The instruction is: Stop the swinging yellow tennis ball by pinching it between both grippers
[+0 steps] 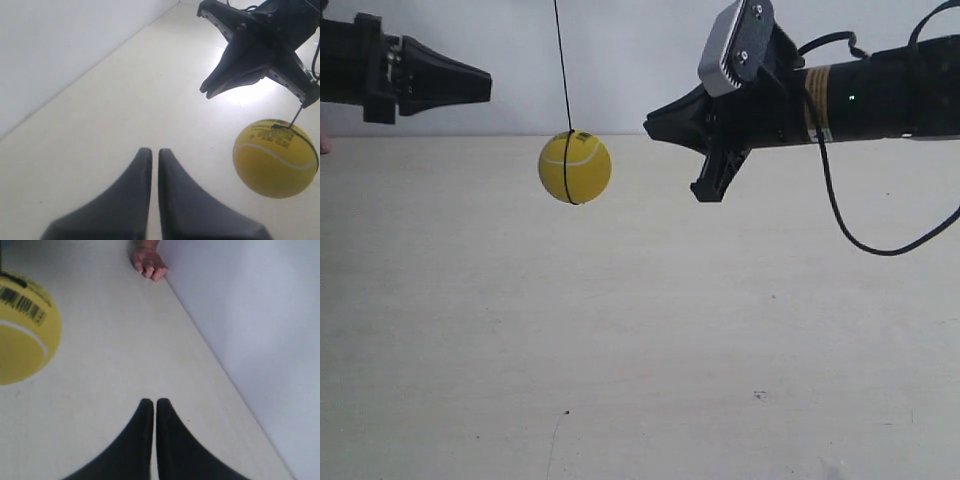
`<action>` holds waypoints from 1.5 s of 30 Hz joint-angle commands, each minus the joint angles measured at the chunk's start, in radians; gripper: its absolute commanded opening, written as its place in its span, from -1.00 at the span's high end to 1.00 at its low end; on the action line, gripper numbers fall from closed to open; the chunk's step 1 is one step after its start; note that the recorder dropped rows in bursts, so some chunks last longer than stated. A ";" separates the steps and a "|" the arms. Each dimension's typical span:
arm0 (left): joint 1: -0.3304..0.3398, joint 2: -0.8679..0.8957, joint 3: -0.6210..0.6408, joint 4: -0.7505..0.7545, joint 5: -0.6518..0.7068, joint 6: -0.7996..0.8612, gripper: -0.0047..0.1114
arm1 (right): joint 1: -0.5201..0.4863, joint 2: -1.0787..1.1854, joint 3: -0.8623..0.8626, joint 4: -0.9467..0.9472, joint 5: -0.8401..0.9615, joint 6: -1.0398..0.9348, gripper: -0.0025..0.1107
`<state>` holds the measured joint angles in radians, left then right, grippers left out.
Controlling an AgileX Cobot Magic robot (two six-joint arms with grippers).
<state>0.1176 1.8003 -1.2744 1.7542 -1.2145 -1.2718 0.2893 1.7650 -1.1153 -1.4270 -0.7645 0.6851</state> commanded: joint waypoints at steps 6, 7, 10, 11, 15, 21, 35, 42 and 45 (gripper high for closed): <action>0.039 -0.264 -0.006 -0.010 -0.007 -0.049 0.84 | -0.001 -0.190 -0.003 0.001 0.044 0.100 0.96; 0.039 -0.303 -0.006 -0.010 -0.007 -0.059 0.84 | -0.001 -0.218 -0.003 0.001 0.055 0.116 0.96; 0.039 -0.400 -0.006 -0.010 -0.007 -0.084 0.84 | -0.001 -0.286 -0.003 0.001 0.107 0.153 0.96; 0.039 -0.437 -0.006 -0.010 -0.007 -0.093 0.84 | -0.001 -0.308 -0.002 -0.002 0.129 0.164 0.96; 0.039 -0.591 -0.006 -0.010 -0.007 -0.140 0.84 | -0.001 -0.410 -0.002 -0.034 0.230 0.245 0.96; 0.039 -0.823 -0.004 -0.010 0.192 -0.239 0.84 | -0.001 -0.581 -0.002 -0.131 0.328 0.396 0.96; 0.039 -1.305 0.271 -0.010 0.799 -0.332 0.84 | -0.001 -1.006 0.149 -0.131 0.818 0.461 0.96; 0.039 -1.609 0.608 -0.010 1.063 -0.370 0.84 | -0.001 -1.214 0.302 -0.131 0.835 0.518 0.96; 0.039 -1.740 0.704 -0.010 1.074 -0.413 0.84 | -0.001 -1.226 0.308 -0.127 0.794 0.563 0.96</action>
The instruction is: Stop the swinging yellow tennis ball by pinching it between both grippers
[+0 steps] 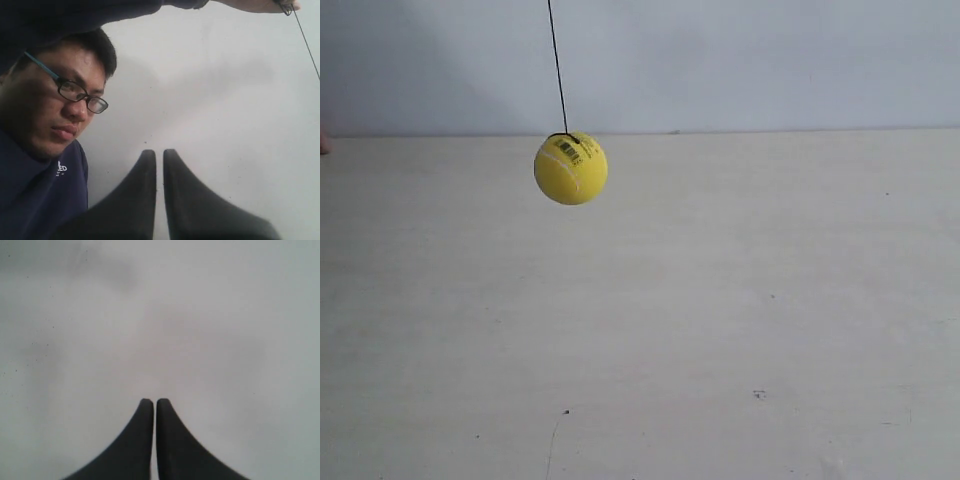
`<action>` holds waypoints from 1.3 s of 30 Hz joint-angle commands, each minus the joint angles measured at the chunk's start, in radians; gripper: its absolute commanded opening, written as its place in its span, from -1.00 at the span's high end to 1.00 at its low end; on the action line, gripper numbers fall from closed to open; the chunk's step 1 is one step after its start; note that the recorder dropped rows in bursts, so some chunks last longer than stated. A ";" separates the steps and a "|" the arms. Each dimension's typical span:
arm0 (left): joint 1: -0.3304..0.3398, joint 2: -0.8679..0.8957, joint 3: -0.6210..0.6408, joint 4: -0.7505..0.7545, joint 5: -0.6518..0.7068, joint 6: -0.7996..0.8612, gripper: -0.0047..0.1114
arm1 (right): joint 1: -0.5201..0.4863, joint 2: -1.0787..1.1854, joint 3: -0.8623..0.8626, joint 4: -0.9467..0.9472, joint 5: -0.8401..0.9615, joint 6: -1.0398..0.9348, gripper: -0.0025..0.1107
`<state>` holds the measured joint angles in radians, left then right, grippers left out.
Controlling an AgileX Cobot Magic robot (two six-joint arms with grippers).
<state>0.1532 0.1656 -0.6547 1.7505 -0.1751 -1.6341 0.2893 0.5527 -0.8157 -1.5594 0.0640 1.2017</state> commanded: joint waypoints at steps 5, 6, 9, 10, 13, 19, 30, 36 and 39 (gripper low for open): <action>0.003 -0.166 0.120 -0.006 0.042 -0.102 0.84 | -0.001 -0.010 0.011 0.007 -0.102 0.069 0.96; 0.003 -0.166 0.127 -0.006 0.031 -0.108 0.84 | -0.001 -0.017 0.015 0.017 -0.102 0.079 0.96; 0.003 -0.166 0.156 -0.006 0.014 -0.108 0.84 | -0.001 -0.044 0.047 0.031 -0.090 0.091 0.96; 0.003 -0.166 0.170 -0.006 0.014 -0.108 0.84 | -0.001 -0.054 0.065 0.031 -0.074 0.089 0.96; 0.003 -0.166 0.238 -0.006 0.014 -0.108 0.84 | -0.001 -0.100 0.138 0.031 0.016 0.082 0.96; 0.003 -0.166 0.381 -0.006 0.014 -0.148 0.84 | -0.001 -0.200 0.295 0.027 0.049 0.159 0.96; 0.003 -0.166 0.578 -0.006 0.011 -0.154 0.84 | -0.001 -0.221 0.467 0.027 -0.056 0.172 0.96; 0.003 -0.166 0.616 -0.006 0.010 -0.154 0.84 | -0.001 -0.221 0.557 0.027 -0.045 0.149 0.96; 0.003 -0.166 0.639 -0.006 0.007 -0.141 0.84 | -0.001 -0.221 0.560 0.027 -0.057 0.149 0.96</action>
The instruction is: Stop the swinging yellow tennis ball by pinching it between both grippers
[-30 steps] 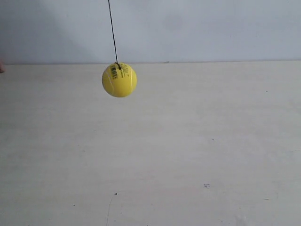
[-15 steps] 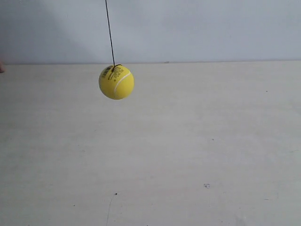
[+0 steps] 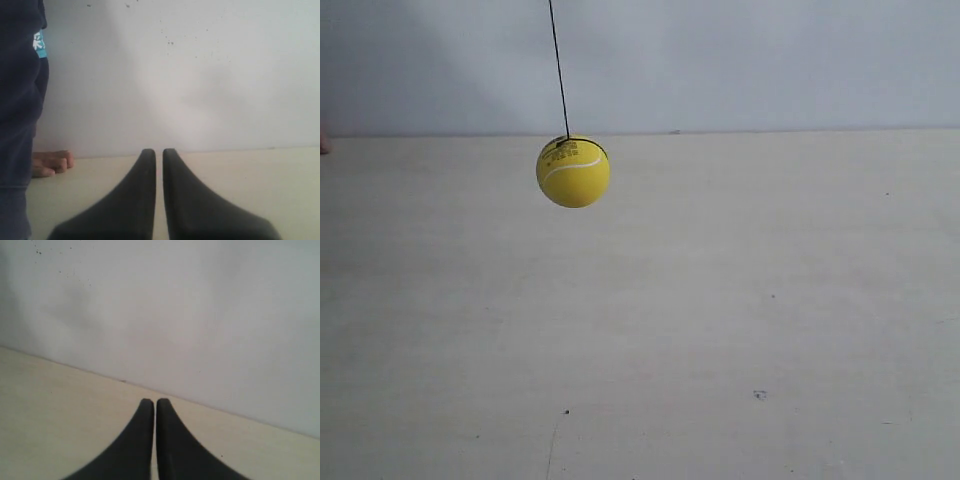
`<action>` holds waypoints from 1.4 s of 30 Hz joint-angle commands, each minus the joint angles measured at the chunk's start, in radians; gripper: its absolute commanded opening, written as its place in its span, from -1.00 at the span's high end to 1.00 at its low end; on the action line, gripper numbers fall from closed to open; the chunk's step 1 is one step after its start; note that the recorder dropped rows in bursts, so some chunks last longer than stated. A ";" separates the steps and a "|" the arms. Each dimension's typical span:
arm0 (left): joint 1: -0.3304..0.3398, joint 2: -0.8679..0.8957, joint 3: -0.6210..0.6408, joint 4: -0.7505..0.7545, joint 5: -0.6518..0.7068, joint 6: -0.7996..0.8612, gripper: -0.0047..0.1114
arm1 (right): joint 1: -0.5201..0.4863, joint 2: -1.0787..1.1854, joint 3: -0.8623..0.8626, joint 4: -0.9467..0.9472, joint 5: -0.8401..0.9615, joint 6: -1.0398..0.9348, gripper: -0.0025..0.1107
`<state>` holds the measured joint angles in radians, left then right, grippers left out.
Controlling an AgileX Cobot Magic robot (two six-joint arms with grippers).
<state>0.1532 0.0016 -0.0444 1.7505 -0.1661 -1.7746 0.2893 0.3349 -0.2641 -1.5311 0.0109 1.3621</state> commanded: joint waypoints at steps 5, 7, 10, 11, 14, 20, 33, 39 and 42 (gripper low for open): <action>0.003 -0.002 0.044 -0.006 -0.043 0.011 0.84 | -0.001 -0.003 0.051 -0.001 -0.031 -0.022 0.96; 0.001 -0.002 0.044 -0.006 -0.092 0.033 0.84 | -0.001 -0.003 0.079 0.005 -0.039 -0.018 0.96; 0.001 -0.002 0.044 -0.006 -0.103 0.038 0.84 | -0.001 -0.003 0.117 0.041 -0.079 -0.018 0.96; 0.001 -0.002 0.044 -0.006 -0.106 0.038 0.84 | -0.001 -0.003 0.128 0.044 -0.098 -0.018 0.96; 0.001 -0.002 0.044 -0.006 -0.113 0.038 0.84 | -0.001 -0.003 0.145 0.068 -0.137 -0.030 0.96; 0.001 -0.002 0.044 -0.006 -0.192 0.038 0.84 | -0.001 -0.003 0.147 0.111 -0.186 -0.018 0.96; -0.015 -0.002 0.044 -0.006 -0.211 0.038 0.84 | -0.001 -0.003 0.147 0.113 -0.215 0.072 0.96; -0.015 -0.002 0.044 -0.006 -0.211 0.038 0.84 | -0.001 -0.003 0.147 0.113 -0.215 0.072 0.96; -0.015 -0.002 0.044 -0.006 -0.211 0.038 0.84 | -0.001 -0.003 0.147 0.113 -0.211 0.067 0.96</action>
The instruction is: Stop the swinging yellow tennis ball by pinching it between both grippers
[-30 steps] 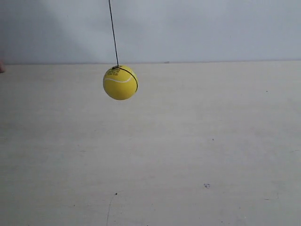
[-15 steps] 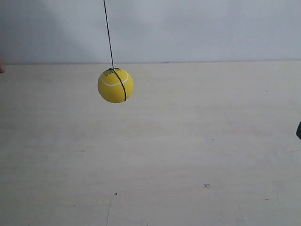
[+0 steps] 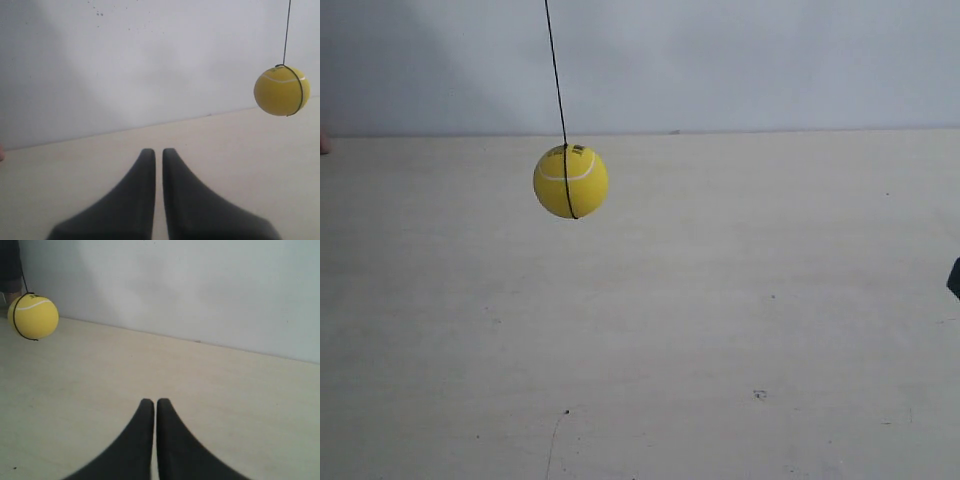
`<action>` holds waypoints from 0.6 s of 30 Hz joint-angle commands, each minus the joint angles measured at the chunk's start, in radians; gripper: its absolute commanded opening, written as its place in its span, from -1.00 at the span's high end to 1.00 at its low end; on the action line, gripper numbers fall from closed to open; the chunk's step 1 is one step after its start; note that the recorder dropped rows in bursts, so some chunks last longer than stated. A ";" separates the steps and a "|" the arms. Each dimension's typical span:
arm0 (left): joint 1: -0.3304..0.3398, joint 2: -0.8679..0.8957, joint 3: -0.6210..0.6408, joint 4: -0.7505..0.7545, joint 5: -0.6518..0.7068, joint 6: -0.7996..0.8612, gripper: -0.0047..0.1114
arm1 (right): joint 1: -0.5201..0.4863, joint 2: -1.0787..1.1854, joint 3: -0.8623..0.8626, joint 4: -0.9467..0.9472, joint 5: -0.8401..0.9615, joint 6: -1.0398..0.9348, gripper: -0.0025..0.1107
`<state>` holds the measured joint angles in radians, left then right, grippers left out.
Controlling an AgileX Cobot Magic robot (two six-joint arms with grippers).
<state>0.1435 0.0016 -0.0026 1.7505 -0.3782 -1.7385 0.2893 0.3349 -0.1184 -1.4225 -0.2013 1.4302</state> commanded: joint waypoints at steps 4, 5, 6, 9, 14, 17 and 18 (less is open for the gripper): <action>-0.005 -0.002 0.003 -0.006 0.001 0.002 0.84 | -0.001 -0.003 0.002 0.004 0.007 -0.005 0.96; -0.005 -0.002 0.003 -0.006 0.001 0.002 0.84 | -0.001 -0.003 0.002 0.004 0.016 -0.020 0.96; -0.005 -0.002 0.003 -0.006 0.001 0.002 0.84 | -0.001 -0.003 0.002 0.004 0.034 -0.028 0.96; -0.005 -0.002 0.003 -0.006 0.001 0.002 0.84 | -0.001 -0.022 0.002 0.004 0.098 -0.015 0.96; -0.004 -0.002 0.003 -0.006 0.000 0.002 0.84 | -0.059 -0.178 0.002 0.004 0.140 0.038 0.96; -0.004 -0.002 0.003 -0.006 0.000 0.002 0.84 | -0.112 -0.297 0.002 0.004 0.131 0.070 0.96; -0.004 -0.002 0.003 -0.006 0.000 0.002 0.84 | -0.121 -0.320 0.002 0.004 0.131 0.072 0.96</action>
<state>0.1435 0.0016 -0.0026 1.7505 -0.3782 -1.7385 0.2033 0.0884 -0.1184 -1.4225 -0.0742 1.4789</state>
